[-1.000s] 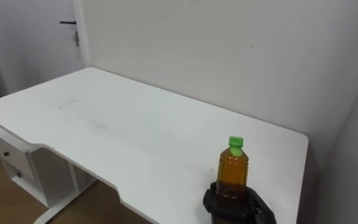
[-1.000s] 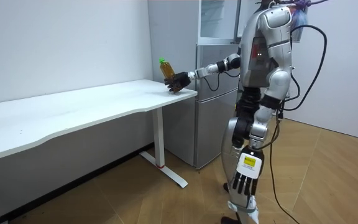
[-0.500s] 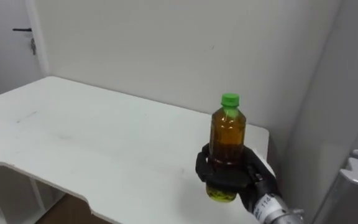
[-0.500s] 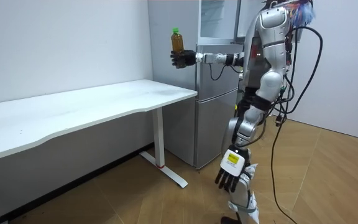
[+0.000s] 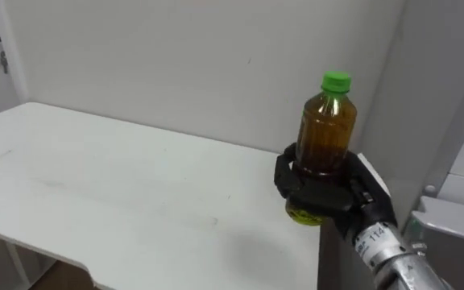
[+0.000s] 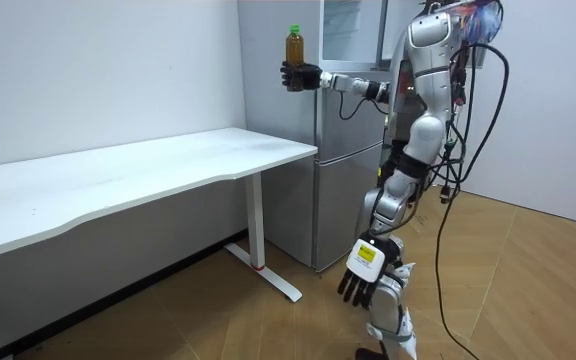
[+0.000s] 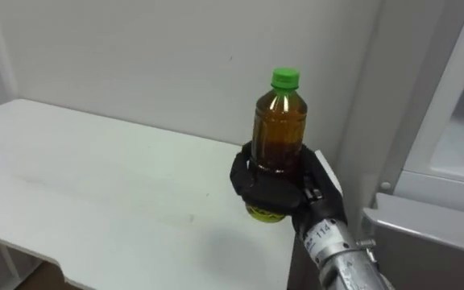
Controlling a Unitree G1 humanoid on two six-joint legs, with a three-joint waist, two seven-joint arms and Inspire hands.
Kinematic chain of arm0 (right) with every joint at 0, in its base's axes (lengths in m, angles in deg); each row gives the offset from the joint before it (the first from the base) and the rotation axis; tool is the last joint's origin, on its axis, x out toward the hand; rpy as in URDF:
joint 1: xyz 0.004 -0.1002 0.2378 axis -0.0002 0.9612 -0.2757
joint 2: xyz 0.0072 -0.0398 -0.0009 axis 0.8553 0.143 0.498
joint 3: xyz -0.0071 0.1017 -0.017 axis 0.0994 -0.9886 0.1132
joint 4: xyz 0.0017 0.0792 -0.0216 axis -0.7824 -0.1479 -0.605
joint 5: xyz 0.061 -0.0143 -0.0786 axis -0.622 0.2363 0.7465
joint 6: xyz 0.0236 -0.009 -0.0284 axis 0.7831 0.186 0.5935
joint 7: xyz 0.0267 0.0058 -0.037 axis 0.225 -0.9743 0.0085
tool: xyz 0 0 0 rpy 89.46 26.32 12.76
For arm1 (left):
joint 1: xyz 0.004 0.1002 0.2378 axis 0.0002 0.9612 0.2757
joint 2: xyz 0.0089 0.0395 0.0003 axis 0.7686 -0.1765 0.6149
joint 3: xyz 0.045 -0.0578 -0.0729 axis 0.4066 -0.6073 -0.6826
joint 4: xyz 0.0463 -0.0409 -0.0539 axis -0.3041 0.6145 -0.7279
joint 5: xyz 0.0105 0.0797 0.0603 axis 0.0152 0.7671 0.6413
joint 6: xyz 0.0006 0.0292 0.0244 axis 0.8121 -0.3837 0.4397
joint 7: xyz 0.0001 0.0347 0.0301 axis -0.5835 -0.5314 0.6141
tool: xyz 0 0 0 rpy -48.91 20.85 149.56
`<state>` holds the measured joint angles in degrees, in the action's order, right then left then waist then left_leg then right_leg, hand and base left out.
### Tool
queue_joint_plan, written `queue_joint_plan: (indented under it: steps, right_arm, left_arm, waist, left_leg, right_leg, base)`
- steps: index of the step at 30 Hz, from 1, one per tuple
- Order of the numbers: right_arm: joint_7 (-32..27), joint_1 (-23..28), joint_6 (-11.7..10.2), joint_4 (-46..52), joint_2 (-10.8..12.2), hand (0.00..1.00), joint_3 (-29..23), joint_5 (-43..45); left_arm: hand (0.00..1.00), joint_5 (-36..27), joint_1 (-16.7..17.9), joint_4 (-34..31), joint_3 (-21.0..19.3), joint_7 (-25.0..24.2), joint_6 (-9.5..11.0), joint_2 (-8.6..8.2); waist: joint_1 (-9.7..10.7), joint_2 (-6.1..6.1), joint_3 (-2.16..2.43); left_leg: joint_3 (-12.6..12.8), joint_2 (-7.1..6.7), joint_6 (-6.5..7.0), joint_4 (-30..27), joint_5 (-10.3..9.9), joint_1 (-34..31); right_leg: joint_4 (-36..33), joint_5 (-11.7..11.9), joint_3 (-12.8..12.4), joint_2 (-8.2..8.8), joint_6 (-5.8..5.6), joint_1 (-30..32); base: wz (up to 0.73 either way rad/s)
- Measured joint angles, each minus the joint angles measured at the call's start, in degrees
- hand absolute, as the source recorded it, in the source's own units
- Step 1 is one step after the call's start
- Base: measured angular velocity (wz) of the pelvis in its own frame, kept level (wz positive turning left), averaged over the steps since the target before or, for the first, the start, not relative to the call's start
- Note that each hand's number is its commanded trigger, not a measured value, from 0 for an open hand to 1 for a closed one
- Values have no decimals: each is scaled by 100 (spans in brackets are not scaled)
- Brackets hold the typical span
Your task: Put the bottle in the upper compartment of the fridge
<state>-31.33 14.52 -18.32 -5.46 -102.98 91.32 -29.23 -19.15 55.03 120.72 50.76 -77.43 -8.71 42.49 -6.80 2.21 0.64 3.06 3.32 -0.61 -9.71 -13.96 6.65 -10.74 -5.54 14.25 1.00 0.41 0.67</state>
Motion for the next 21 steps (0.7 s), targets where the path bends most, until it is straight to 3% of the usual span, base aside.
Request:
queue_joint_plan:
  steps: [2, 8, 12, 13, 21]
  right_arm:
    - [89, 19, 57, 395, -120, 100, -32, -1]
    - [153, 20, 81, 905, -160, 100, -518, -2]
    - [167, 20, 81, 974, -235, 100, -866, -26]
    - [166, 21, 81, 988, -235, 100, -971, -24]
    - [-9, 264, 81, 1622, -252, 100, -1628, -96]
  left_arm:
    - [0, 1, 15, 59, -71, 12, 43, -1]
    - [0, 9, 20, 290, -292, 179, 127, -1]
    - [0, -5, 33, 346, -345, 184, 128, 11]
    - [0, -22, 59, 352, -416, 183, 140, 7]
    - [0, -167, 186, 360, -625, 302, 185, -52]
  waist:
    - [90, 18, -4]
    - [191, 150, -1]
    - [332, 180, -14]
    - [351, 208, 3]
    - [514, 146, -13]
  left_leg:
    - [86, 5, 0, 12, 0, 38]
    - [266, 17, 0, 40, -1, 123]
    - [272, 22, 4, 122, -8, 120]
    - [271, 25, 5, 133, -10, 108]
    - [306, 40, -1, 107, -13, 142]
  right_leg:
    - [3, 0, -51, -13, 0, 5]
    - [-3, 27, -203, -43, 9, 5]
    - [-1, 60, -198, -50, 13, 22]
    - [-1, 64, -197, -52, 18, 28]
    - [-1, 70, -297, -88, 28, 32]
  base:
    - [-16]
    - [-15]
    - [0]
    - [0]
    - [-3]
